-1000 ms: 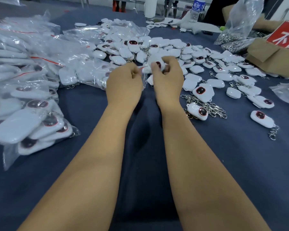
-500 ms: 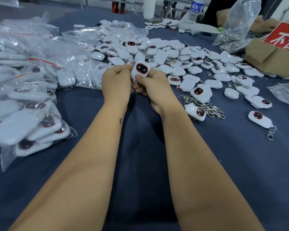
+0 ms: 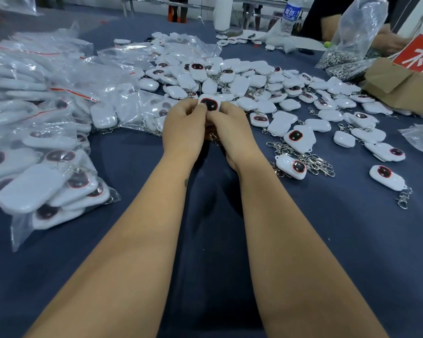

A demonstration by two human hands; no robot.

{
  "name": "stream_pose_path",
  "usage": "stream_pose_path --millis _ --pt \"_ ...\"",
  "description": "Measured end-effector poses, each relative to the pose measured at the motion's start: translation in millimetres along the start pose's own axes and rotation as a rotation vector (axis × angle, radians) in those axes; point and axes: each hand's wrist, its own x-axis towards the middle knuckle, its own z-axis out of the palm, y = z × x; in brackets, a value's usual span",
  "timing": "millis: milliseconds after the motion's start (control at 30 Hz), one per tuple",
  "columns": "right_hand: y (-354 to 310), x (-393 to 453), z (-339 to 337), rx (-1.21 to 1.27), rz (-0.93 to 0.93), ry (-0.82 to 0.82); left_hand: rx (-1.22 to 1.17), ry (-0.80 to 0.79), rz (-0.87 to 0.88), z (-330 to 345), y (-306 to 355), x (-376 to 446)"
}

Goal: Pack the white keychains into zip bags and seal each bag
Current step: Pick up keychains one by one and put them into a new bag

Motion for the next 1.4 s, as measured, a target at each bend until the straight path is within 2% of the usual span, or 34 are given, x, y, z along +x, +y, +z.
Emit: stream_pose_path --millis 300,967,1267,1400 --pt "-1.1 -0.1 -3.3 0.097 0.001 0.016 -0.075 -0.011 -0.086 -2.1 3.4 1.8" --pt "-2.0 0.6 -8.3 0.196 -0.006 -0.01 -0.033 -0.02 -0.06 -2.8 3.9 2.2" --pt "-3.0 -2.1 -1.8 0.035 -0.024 0.012 0.06 0.073 -0.004 0.1 4.1 0.8" --pt "-5.4 -4.2 -3.4 0.005 -0.067 0.048 -0.039 0.05 -0.016 -2.5 4.6 1.4"
